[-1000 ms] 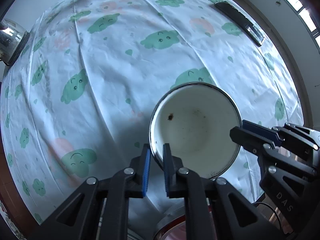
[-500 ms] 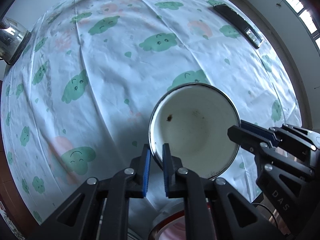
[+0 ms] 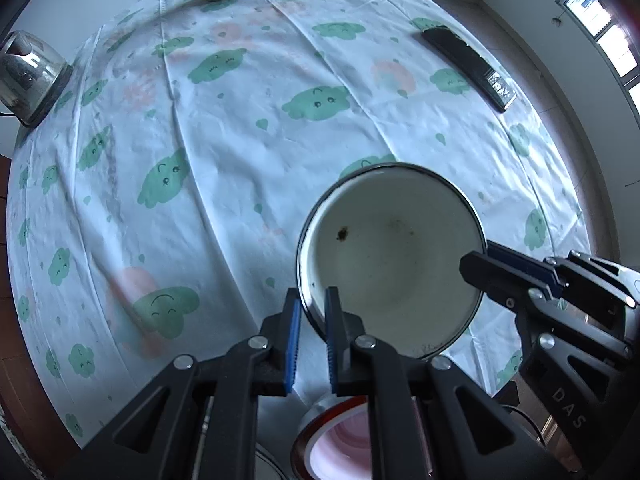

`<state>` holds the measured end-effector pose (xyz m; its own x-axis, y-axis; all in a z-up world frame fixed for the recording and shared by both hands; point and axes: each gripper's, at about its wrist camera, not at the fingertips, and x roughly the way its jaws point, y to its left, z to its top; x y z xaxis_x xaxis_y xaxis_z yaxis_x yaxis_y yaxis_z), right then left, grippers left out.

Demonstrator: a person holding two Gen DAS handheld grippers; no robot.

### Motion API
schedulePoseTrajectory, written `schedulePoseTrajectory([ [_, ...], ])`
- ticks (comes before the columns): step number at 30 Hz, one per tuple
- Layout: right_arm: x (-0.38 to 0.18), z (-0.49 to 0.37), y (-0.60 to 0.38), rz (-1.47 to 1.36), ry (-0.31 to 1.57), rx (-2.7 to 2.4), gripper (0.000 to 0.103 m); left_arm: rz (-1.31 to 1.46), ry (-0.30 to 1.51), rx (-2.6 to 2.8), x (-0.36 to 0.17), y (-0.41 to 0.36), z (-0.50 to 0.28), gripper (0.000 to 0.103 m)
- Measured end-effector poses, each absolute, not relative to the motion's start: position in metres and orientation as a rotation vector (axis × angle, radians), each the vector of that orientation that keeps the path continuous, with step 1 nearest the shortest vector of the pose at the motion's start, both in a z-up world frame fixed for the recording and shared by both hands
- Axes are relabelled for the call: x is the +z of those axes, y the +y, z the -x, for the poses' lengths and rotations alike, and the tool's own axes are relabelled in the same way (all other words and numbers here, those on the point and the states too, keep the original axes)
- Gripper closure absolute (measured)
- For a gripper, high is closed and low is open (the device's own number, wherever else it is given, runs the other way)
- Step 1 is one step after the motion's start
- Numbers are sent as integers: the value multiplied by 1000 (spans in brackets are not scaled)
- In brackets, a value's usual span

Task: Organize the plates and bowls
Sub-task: 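Lift the white enamel bowl and carry it toward the nested bowls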

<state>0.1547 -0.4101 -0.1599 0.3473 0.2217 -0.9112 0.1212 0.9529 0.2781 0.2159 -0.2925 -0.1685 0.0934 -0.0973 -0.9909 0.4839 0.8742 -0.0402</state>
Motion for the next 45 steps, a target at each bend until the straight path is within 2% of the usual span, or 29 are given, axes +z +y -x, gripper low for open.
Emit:
schedulePoseTrajectory([
  [45, -117, -97, -390, -314, 1143, 89, 91, -251, 1355, -461, -115, -266, -167, 95],
])
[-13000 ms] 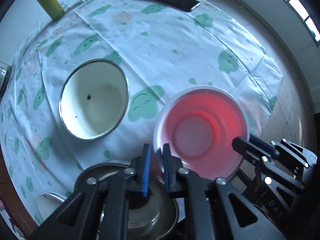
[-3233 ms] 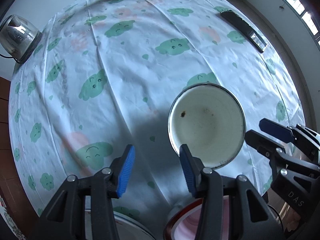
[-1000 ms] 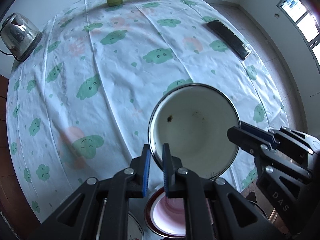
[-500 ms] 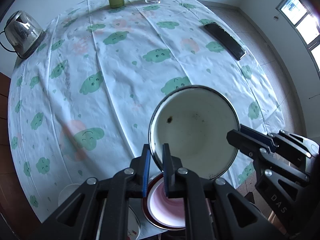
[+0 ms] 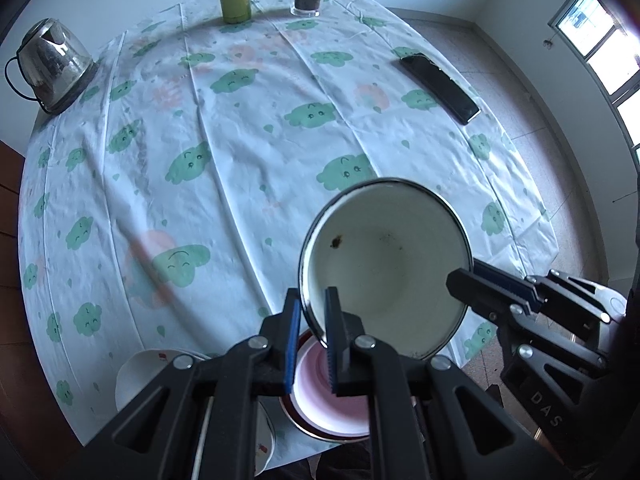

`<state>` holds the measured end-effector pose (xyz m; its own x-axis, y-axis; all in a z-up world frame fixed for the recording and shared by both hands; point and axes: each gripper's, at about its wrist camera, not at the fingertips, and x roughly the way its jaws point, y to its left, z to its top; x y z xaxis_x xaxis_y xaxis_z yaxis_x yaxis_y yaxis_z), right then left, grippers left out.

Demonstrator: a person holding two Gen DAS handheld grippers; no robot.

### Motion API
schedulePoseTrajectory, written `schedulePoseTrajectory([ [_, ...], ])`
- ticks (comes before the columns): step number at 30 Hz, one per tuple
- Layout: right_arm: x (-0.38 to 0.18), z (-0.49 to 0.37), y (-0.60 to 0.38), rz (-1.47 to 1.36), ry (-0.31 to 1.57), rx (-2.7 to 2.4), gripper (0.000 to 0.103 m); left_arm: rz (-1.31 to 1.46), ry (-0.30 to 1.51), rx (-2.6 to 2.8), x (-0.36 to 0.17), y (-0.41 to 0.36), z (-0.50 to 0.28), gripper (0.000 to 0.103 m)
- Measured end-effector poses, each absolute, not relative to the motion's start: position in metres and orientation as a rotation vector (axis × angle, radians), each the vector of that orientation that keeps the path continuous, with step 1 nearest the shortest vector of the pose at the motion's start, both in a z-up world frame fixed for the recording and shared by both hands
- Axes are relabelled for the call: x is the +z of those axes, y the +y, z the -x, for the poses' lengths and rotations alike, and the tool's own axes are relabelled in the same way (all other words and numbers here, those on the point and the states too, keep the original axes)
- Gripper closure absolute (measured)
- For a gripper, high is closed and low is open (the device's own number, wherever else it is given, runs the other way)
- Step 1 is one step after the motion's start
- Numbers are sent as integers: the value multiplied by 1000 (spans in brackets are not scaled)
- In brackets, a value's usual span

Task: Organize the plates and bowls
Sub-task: 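Lift the white enamel bowl and carry it toward the nested bowls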

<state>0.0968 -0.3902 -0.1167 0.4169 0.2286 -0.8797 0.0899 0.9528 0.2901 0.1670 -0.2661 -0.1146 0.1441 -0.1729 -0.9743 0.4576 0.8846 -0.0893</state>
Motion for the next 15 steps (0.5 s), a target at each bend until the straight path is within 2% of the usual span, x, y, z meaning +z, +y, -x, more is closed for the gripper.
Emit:
schedulePoseTrajectory([
  [15, -109, -74, -378, -324, 1127, 104, 91, -235, 1360, -457, -114, -252, -147, 95],
])
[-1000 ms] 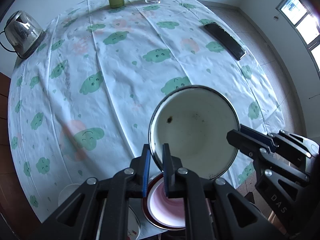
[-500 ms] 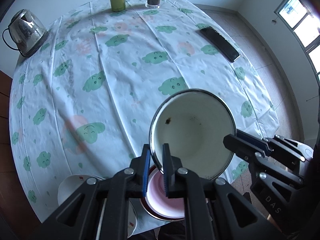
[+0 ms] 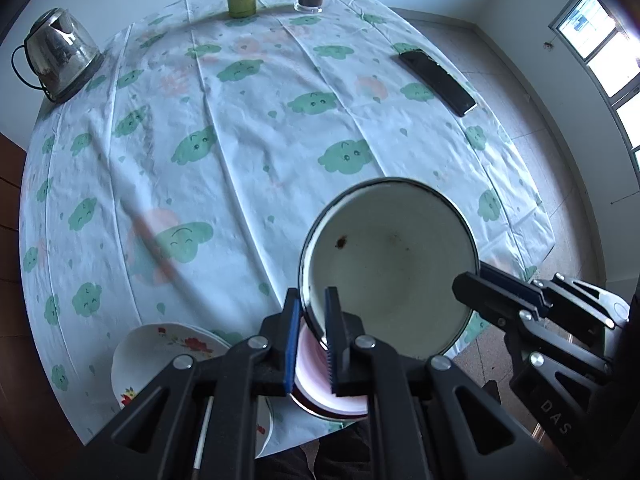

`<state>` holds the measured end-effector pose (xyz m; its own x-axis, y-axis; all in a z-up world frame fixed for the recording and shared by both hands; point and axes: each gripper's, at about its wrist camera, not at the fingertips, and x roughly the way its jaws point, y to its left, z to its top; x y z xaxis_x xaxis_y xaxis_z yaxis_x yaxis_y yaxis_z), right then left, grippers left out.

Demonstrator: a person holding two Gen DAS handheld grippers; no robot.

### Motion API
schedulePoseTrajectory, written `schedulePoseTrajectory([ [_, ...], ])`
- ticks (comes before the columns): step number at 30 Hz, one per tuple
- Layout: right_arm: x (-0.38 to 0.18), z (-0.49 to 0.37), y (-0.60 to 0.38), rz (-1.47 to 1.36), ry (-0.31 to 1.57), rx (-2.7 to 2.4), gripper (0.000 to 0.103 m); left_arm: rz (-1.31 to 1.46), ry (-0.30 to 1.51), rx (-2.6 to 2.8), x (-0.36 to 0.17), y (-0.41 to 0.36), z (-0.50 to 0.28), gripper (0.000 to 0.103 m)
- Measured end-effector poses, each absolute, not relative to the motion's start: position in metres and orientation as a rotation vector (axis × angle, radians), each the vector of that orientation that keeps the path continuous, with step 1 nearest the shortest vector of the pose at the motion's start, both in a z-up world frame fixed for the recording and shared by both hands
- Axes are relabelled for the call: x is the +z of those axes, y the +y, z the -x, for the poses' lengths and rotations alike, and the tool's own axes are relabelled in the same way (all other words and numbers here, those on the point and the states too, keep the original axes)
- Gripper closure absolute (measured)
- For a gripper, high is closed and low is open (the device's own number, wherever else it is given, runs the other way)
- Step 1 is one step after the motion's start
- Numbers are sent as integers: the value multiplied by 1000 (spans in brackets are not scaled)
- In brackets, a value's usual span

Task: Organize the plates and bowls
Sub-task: 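Lift the white enamel bowl and carry it toward the nested bowls, then lower the white enamel bowl into the pink bowl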

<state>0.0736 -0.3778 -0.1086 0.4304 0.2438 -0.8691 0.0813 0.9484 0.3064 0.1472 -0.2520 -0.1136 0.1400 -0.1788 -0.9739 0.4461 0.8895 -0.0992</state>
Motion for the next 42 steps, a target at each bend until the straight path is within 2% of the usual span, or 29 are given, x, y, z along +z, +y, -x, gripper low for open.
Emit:
schedulePoseTrajectory([
  [42, -141, -37, -359, -378, 1185, 144, 90, -253, 1394, -431, -131, -231, -107, 95],
])
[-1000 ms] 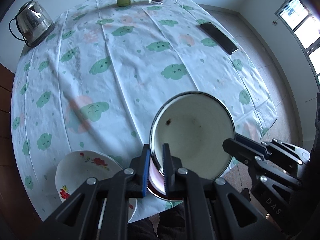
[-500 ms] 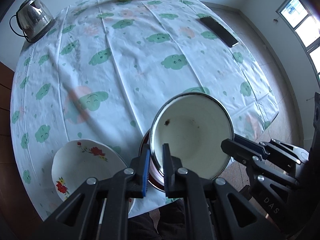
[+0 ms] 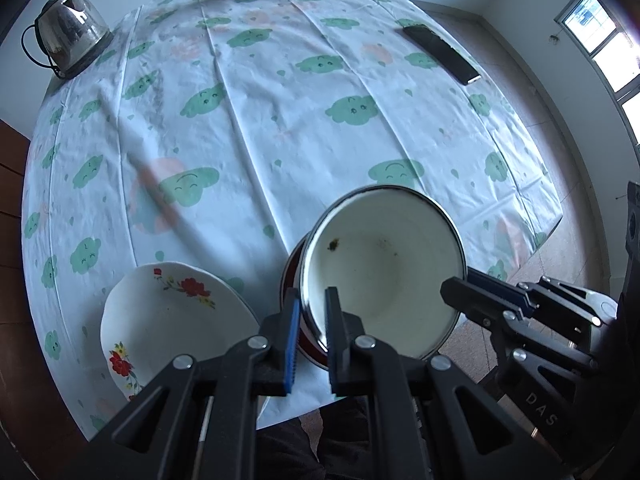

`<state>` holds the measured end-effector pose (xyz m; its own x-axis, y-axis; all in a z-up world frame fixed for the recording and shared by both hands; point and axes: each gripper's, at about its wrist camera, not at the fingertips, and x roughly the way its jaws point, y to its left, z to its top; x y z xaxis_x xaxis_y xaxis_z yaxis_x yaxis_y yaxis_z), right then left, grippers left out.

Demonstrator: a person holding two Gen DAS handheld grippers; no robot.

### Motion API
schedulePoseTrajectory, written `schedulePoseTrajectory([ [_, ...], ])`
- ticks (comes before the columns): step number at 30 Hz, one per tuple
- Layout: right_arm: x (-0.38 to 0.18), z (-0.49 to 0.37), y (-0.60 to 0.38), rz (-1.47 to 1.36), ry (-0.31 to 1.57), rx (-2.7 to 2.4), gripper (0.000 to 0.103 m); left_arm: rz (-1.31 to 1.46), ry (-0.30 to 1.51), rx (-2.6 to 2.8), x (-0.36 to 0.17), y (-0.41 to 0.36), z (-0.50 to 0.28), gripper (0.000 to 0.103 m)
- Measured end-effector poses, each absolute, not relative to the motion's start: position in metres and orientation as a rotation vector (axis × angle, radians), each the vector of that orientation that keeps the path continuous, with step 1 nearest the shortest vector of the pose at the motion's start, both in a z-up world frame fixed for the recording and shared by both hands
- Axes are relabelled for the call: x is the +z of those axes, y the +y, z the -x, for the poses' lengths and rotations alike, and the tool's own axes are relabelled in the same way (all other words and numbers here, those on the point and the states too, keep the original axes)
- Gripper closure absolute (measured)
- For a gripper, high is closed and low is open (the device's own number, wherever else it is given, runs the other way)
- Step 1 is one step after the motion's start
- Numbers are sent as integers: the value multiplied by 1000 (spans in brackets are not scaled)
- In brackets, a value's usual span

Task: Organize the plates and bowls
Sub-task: 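Lower the white enamel bowl into the pink bowl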

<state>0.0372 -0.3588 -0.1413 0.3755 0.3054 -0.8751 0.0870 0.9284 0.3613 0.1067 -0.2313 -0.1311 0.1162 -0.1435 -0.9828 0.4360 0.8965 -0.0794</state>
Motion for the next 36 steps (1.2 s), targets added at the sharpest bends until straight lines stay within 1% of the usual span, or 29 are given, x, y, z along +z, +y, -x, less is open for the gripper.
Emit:
schedulePoseTrajectory([
  [36, -167, -30, -357, -395, 1234, 146, 89, -271, 1442, -422, -152, -230, -97, 95],
])
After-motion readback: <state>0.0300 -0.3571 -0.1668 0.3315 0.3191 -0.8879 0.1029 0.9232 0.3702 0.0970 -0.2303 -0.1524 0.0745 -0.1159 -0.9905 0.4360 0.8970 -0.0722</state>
